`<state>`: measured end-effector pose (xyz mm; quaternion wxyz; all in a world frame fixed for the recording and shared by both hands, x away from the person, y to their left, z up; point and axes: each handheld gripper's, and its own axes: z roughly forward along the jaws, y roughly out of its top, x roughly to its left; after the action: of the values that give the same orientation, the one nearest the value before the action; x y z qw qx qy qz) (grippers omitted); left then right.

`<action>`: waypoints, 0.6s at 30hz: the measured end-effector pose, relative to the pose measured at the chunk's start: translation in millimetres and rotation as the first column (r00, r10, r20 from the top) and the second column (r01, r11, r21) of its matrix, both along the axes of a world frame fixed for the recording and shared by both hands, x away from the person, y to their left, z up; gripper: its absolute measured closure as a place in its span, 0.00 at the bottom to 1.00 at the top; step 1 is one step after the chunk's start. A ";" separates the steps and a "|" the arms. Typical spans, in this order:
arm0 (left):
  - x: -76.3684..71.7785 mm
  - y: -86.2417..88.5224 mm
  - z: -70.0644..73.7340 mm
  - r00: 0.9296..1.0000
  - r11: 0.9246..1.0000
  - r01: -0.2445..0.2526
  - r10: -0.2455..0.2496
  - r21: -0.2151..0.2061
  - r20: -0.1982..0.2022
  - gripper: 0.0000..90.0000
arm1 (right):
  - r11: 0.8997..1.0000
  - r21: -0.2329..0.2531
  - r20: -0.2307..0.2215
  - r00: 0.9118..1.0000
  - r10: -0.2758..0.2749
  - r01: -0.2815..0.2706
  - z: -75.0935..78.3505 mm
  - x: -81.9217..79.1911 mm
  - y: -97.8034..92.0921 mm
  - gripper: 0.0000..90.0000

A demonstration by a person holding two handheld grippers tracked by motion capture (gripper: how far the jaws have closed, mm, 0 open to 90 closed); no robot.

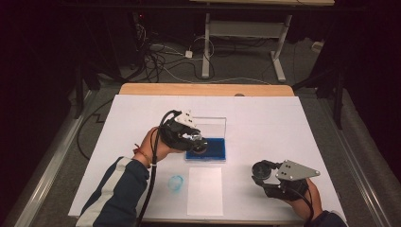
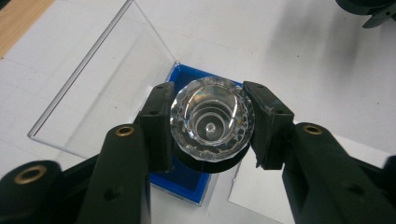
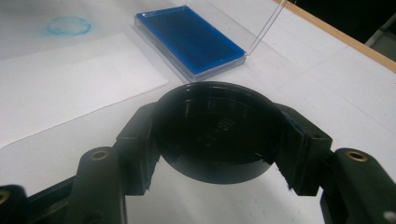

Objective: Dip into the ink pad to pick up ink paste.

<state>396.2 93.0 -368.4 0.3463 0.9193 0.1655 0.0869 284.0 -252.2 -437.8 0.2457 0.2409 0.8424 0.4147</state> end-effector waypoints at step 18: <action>19.7 -27.7 -13.7 0.999 0.993 0.002 0.002 0.122 -0.036 0.60 | 1.000 -0.006 -0.015 1.000 0.001 -0.001 -2.5 -3.3 -0.5 0.42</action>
<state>415.9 65.2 -382.1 0.2863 0.9402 0.1661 0.0802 280.7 -252.7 -440.3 0.2400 0.2427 0.8455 0.4106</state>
